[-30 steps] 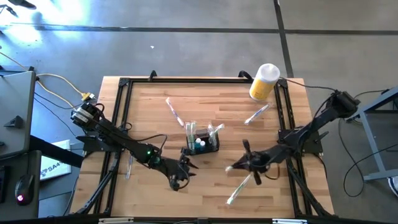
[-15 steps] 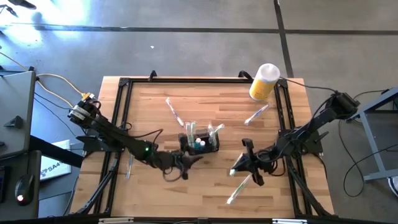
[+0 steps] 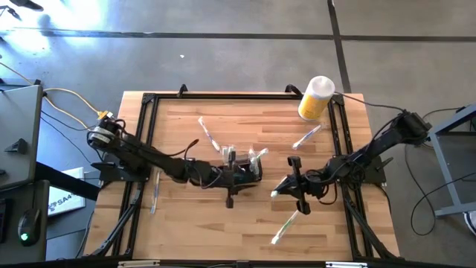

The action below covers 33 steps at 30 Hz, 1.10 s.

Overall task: Pick & Place toothbrushing station
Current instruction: Put the green toothbrush into the black mesh organizer

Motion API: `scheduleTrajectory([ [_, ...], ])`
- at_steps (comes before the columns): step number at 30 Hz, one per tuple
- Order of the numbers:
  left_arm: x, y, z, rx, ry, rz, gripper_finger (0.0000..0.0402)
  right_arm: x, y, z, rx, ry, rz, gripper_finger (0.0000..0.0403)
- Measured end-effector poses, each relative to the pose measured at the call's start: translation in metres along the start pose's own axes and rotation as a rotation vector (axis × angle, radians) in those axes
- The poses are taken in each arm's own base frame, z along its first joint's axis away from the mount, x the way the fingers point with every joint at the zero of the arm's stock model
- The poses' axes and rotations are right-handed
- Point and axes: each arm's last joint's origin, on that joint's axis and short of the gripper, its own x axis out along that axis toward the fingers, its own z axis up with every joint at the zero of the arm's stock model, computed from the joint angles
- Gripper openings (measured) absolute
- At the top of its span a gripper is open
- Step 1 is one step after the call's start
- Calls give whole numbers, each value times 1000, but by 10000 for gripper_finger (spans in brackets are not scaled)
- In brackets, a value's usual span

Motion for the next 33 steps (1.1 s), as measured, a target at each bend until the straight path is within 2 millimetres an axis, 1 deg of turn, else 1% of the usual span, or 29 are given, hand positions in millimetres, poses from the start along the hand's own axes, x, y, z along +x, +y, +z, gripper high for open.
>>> scheduleTrajectory([
  [3, 9, 2, -10, 2, -46, 10, 129, 1, 0, -1, 0, -15, -8, 4],
  [9, 21, 7, -23, 14, -129, -41, 129, 6, -4, -9, 2, -15, -46, 4],
  [14, 24, 16, -26, -16, -147, -48, 129, 9, -8, -16, 12, -12, -71, 4],
  [18, 27, 18, -22, -36, -147, -43, 129, 12, -13, -24, 29, -9, -103, 4],
  [22, 28, 17, -20, -31, -150, -60, 129, 17, -17, -29, 48, 5, -121, 4],
  [27, 29, 17, -19, -16, -152, -65, 129, 25, -17, -30, 48, -11, -74, 4],
  [33, 29, 17, -20, -13, -143, -71, 129, 28, -17, -30, 43, 4, -86, 4],
])
